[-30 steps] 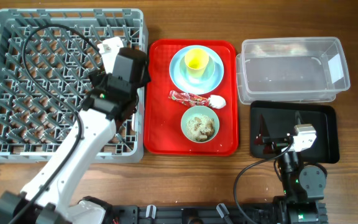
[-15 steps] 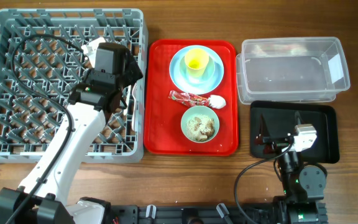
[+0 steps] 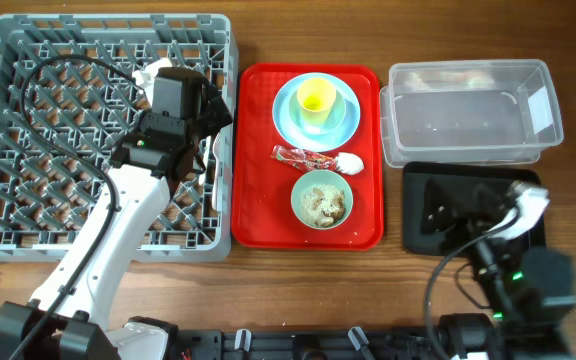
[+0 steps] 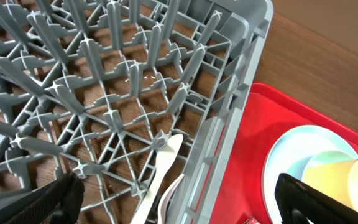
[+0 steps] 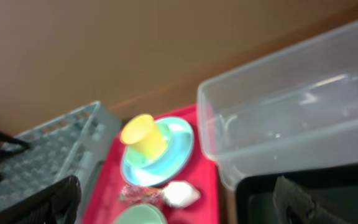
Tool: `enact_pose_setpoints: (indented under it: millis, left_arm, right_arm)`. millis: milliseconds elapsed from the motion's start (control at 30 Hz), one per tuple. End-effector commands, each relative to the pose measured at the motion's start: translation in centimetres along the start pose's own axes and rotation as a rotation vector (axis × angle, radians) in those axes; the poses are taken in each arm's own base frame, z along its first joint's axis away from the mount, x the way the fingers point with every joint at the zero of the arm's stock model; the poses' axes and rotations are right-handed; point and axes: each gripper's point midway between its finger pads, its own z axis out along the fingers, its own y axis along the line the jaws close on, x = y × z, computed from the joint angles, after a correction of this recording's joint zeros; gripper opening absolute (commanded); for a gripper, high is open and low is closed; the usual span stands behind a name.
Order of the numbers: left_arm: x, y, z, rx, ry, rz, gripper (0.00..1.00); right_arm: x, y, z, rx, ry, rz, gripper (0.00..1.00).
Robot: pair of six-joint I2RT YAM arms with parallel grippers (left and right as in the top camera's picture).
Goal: Sort waste into correct bins and load items into the dishwasher rack
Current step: 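Reach the right gripper to the rice bowl on the tray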
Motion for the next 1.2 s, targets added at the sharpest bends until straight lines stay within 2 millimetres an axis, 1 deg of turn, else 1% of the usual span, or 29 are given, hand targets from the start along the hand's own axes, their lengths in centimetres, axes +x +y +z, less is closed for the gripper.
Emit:
enact_pose_setpoints:
  millis: [0, 100, 133, 200, 233, 267, 300, 333, 367, 400, 433, 467, 533, 600, 633, 733, 800, 833, 867, 900, 967, 1033, 1067, 1133, 1167]
  left_arm:
    - [0.1, 0.1, 0.0, 0.005, 0.004, -0.016, 1.0]
    - [0.1, 0.1, 0.0, 0.005, 0.004, -0.017, 1.0]
    - [0.1, 0.1, 0.0, 0.005, 0.004, -0.017, 1.0]
    - [0.1, 0.1, 0.0, 0.004, 0.004, -0.016, 1.0]
    - [0.1, 0.1, 0.0, 0.004, 0.004, -0.016, 1.0]
    - [0.1, 0.1, 0.0, 0.005, 0.004, -0.016, 1.0]
    - [0.1, 0.1, 0.0, 0.005, 0.004, -0.016, 1.0]
    - [0.1, 0.1, 0.0, 0.005, 0.004, -0.016, 1.0]
    - [0.1, 0.1, 0.0, 0.005, 0.004, -0.016, 1.0]
    - [0.1, 0.1, 0.0, 0.005, 0.004, -0.016, 1.0]
    - [0.1, 0.1, 0.0, 0.005, 0.004, -0.016, 1.0]
    - [0.1, 0.1, 0.0, 0.005, 0.003, -0.017, 1.0]
    - [0.1, 0.0, 0.0, 0.007, 0.001, -0.017, 1.0]
    - [0.1, 0.0, 0.0, 0.007, 0.001, -0.017, 1.0]
    - [0.1, 0.0, 0.0, 0.007, 0.001, -0.017, 1.0]
    - [0.1, 0.0, 0.0, 0.007, 0.001, -0.017, 1.0]
    - [0.1, 0.0, 0.0, 0.006, 0.002, -0.017, 1.0]
    - [0.1, 0.0, 0.0, 0.006, 0.002, -0.017, 1.0]
    - [0.1, 0.0, 0.0, 0.007, 0.001, -0.017, 1.0]
    - [0.1, 0.0, 0.0, 0.006, 0.002, -0.017, 1.0]
    - [0.1, 0.0, 0.0, 0.007, 0.001, -0.017, 1.0]
    - [0.1, 0.0, 0.0, 0.007, 0.001, -0.017, 1.0]
    - [0.1, 0.0, 0.0, 0.006, 0.001, -0.017, 1.0]
    - [0.0, 0.1, 0.0, 0.004, 0.0, -0.017, 1.0]
    - [-0.1, 0.2, 0.0, -0.006, -0.007, -0.017, 1.0]
  right_arm:
    - [-2.6, 2.0, -0.3, 0.046, 0.196, 0.006, 1.0]
    - [-1.3, 1.5, 0.2, 0.142, 0.43, 0.062, 1.0]
    - [-0.8, 1.4, 0.8, 0.161, 0.5, 0.081, 1.0]
    - [-0.5, 1.4, 2.3, 0.171, 0.553, 0.109, 1.0]
    - [0.4, 1.7, 2.8, 0.149, 0.609, 0.137, 1.0]
    - [1.8, 2.7, 3.5, 0.092, 0.697, 0.189, 1.0]
    - [2.3, 3.2, 4.5, 0.066, 0.737, 0.247, 1.0]
    - [3.0, 3.3, 5.2, 0.068, 0.772, 0.296, 1.0]
    - [3.7, 3.0, 5.8, 0.1, 0.81, 0.354, 0.95]
    - [4.3, 2.8, 6.1, 0.122, 0.836, 0.383, 0.86]
    - [5.1, 2.9, 6.5, 0.137, 0.87, 0.4, 0.72]
    - [5.9, 3.2, 6.9, 0.134, 0.9, 0.389, 0.65]
    - [7.4, 4.1, 7.4, 0.131, 0.947, 0.337, 0.54]
    - [9.1, 5.0, 7.7, 0.152, 0.975, 0.227, 0.25]
    - [9.7, 5.2, 7.8, 0.174, 0.972, 0.187, 0.19]
    - [10.6, 5.0, 8.5, 0.293, 0.921, 0.143, 0.16]
    - [11.1, 5.5, 9.1, 0.331, 0.888, 0.145, 0.14]
    - [11.6, 6.2, 9.4, 0.327, 0.883, 0.16, 0.12]
    - [12.0, 7.1, 9.7, 0.313, 0.882, 0.167, 0.08]
    - [12.4, 7.6, 9.9, 0.302, 0.883, 0.167, 0.06]
    - [14.0, 9.7, 10.4, 0.252, 0.899, 0.139, 0.06]
    - [16.0, 11.8, 10.8, 0.198, 0.924, 0.091, 0.1]
    - [17.4, 12.9, 11.1, 0.171, 0.94, 0.063, 0.15]
    - [19.7, 14.0, 11.5, 0.155, 0.963, 0.017, 0.29]
    - [20.7, 14.0, 11.7, 0.164, 0.972, -0.003, 0.29]
